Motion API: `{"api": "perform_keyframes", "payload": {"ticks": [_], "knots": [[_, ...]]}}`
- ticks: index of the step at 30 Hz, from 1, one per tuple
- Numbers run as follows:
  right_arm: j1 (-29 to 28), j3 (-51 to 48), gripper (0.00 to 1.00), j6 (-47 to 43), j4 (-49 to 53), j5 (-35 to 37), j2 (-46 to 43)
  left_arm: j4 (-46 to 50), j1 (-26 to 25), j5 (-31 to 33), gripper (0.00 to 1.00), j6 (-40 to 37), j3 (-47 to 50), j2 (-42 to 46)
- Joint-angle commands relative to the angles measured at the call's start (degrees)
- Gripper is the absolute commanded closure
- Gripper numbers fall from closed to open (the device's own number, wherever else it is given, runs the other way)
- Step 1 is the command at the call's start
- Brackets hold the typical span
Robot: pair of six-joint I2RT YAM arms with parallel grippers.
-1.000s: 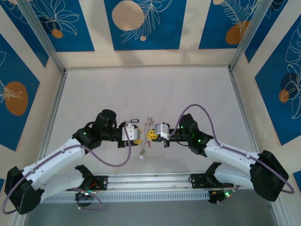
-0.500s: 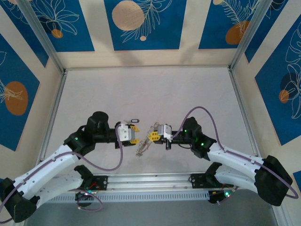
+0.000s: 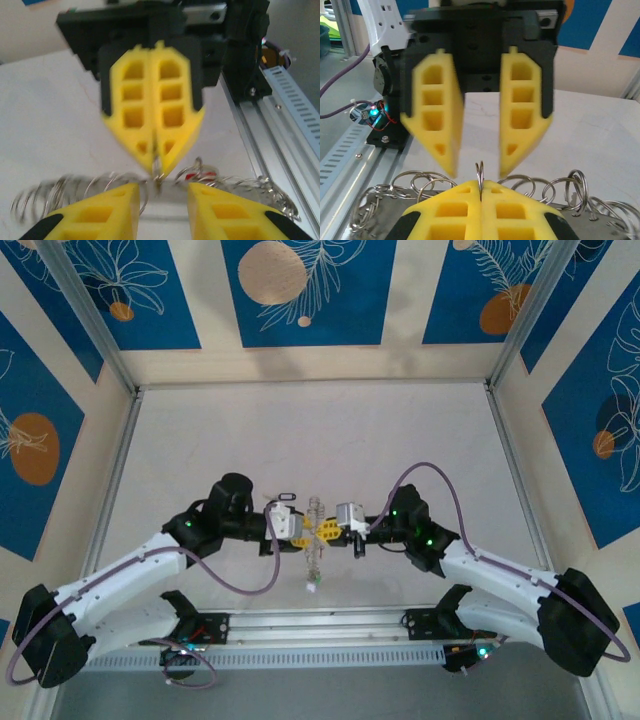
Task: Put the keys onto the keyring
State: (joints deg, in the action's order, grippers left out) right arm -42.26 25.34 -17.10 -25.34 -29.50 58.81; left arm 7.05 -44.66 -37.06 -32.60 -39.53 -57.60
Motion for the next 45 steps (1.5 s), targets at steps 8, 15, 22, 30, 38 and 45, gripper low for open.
{"api": "perform_keyframes", "payload": {"ticks": [8, 15, 22, 30, 38, 45], "knots": [[2.45, 4.27, 1.00, 1.42, -4.55, -10.32, 2.28, -3.84, -2.59, 5.06, 0.75, 0.52, -0.75, -1.11], [2.48, 4.53, 1.00, 1.79, -4.29, -9.98, 3.12, -4.38, -2.53, 9.97, 0.86, 0.02, -0.28, 0.56], [0.60, 6.02, 1.00, 3.22, -7.98, -9.92, 6.36, -3.77, -2.51, 10.29, 0.96, -0.62, 0.22, 0.42], [0.25, 5.69, 0.86, -3.71, -1.83, -5.98, 7.01, 1.49, -1.82, 13.72, 1.00, -5.26, -2.12, -0.21], [0.49, 5.53, 0.68, -8.19, 5.87, -4.99, 5.69, 3.75, -0.56, 12.33, 1.00, -6.01, -6.00, -2.14], [1.56, 5.04, 0.67, -9.19, 8.80, -3.07, 4.21, 1.90, 0.95, 11.26, 1.00, -6.52, -5.70, -1.82]]}}
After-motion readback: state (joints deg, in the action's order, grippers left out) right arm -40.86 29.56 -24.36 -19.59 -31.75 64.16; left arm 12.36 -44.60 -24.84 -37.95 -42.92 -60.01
